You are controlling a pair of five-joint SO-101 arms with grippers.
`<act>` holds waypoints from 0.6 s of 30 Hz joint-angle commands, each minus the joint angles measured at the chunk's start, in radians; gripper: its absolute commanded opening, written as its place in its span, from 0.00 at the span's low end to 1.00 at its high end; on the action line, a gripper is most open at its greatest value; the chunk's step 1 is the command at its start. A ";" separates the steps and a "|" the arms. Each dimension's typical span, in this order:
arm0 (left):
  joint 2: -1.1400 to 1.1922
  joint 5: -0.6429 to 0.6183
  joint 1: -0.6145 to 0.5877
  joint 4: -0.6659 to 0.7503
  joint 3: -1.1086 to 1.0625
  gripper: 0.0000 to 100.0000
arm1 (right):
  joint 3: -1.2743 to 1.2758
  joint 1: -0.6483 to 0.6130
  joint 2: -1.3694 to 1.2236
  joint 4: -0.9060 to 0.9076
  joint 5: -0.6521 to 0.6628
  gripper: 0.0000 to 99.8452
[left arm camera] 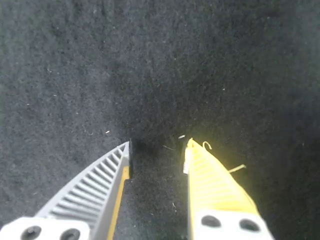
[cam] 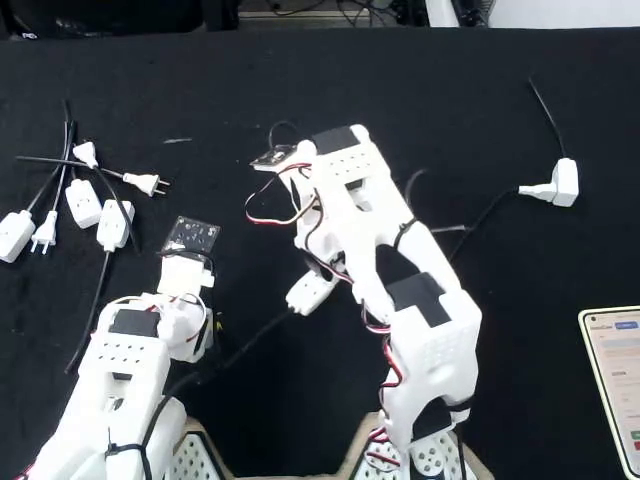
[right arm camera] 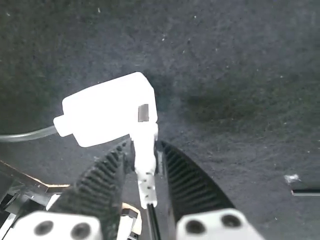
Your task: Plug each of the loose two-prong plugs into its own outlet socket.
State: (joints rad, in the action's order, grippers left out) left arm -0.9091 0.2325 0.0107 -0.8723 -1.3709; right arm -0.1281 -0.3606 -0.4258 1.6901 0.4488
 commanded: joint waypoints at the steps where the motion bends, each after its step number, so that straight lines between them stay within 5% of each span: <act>1: -0.020 0.006 -0.008 -0.005 0.021 0.19 | -0.061 -0.031 -0.002 0.012 0.009 0.01; 8: -0.020 0.006 -0.008 -0.005 0.021 0.19 | -0.061 -0.150 -0.002 0.020 0.005 0.01; 18: -0.020 0.003 -0.008 -0.005 0.021 0.19 | -0.061 -0.147 0.002 0.023 0.005 0.01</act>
State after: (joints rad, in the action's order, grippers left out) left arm -0.9091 0.2325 0.0107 -0.8723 -1.3709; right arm -0.1281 -0.4849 -0.4304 1.7024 0.4519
